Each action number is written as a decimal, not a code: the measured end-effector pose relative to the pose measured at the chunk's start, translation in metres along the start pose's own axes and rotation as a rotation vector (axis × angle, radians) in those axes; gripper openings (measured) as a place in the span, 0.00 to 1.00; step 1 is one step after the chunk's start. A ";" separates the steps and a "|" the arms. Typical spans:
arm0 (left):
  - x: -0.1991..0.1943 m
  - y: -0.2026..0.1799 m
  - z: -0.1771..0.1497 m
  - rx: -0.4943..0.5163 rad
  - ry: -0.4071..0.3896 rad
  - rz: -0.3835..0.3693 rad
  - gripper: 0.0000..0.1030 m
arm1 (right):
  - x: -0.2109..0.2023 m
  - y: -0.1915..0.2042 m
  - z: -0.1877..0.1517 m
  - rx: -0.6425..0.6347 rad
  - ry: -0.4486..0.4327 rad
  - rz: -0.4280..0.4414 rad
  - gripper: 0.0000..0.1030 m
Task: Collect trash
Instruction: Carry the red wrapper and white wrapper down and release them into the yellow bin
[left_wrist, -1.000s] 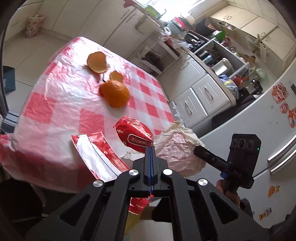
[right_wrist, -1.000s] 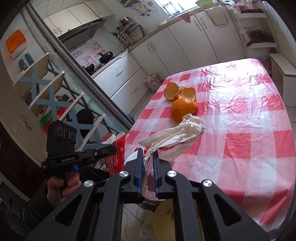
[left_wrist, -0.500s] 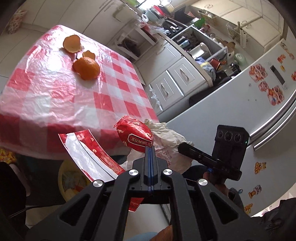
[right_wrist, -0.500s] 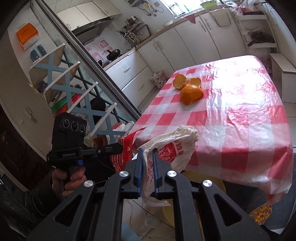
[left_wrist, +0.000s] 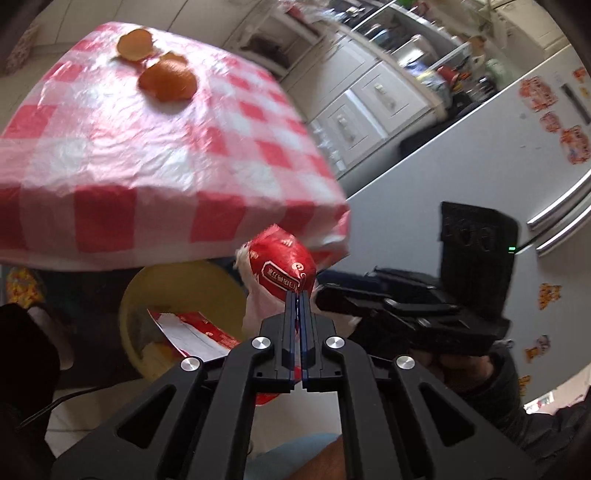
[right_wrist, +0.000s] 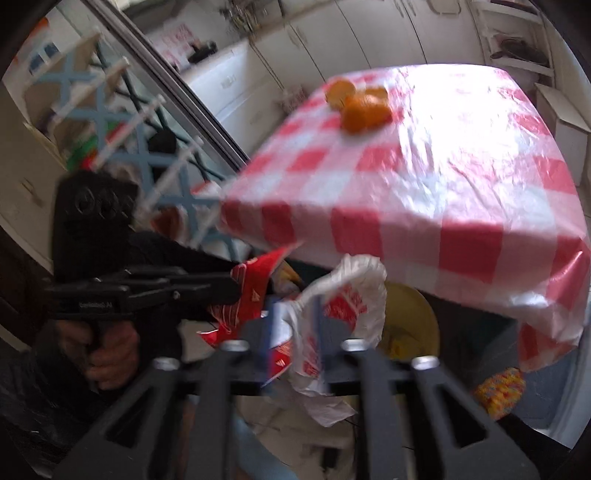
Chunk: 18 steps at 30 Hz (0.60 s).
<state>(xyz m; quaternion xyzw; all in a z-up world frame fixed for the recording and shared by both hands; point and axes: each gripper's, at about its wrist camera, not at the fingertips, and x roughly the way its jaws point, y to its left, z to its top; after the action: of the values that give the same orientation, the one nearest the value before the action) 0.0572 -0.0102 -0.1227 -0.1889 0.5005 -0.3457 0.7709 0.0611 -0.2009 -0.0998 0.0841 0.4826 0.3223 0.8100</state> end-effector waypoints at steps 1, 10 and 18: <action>0.003 0.002 0.000 -0.002 0.013 0.015 0.01 | 0.003 0.002 -0.001 -0.015 0.008 -0.025 0.43; 0.001 0.008 -0.001 0.004 -0.012 0.111 0.27 | -0.007 -0.008 -0.001 0.030 -0.039 -0.035 0.50; -0.013 0.021 0.005 -0.053 -0.051 0.116 0.32 | -0.012 -0.017 0.001 0.076 -0.063 -0.047 0.56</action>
<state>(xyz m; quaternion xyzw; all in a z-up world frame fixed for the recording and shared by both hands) 0.0659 0.0136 -0.1257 -0.1887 0.4997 -0.2821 0.7970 0.0652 -0.2208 -0.0979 0.1139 0.4704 0.2820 0.8284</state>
